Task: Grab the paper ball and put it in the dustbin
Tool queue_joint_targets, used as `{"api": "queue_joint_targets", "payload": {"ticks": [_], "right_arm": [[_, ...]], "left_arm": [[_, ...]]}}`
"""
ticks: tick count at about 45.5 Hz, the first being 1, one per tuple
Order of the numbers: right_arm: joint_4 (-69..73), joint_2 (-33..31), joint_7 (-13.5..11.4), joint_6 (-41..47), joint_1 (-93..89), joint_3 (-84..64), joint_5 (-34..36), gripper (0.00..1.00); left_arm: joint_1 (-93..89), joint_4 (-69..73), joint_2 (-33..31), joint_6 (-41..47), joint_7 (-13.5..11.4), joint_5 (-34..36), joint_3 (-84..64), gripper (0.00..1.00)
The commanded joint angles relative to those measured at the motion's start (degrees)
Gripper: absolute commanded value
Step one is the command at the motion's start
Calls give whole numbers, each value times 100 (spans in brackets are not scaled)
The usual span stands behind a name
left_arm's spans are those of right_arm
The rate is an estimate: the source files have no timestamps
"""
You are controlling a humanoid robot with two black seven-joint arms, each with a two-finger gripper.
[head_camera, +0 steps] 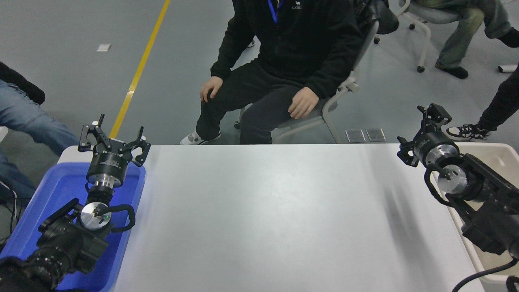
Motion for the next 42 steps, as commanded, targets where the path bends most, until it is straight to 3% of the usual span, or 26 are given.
{"api": "queue_joint_targets", "payload": {"ticks": [1, 13, 15, 42], "right_arm": [[-116, 278, 1331, 35, -233, 144, 475, 100], [-20, 401, 2254, 114, -418, -260, 291, 100], [-20, 401, 2316, 114, -409, -348, 247, 100], [-117, 831, 2299, 105, -602, -893, 308, 100]], "left_arm": [[0, 0, 0, -3, 0, 0, 0, 99], [0, 0, 0, 6, 0, 0, 0, 99], [0, 0, 0, 6, 0, 0, 0, 99], [0, 0, 0, -3, 0, 0, 0, 99]]}}
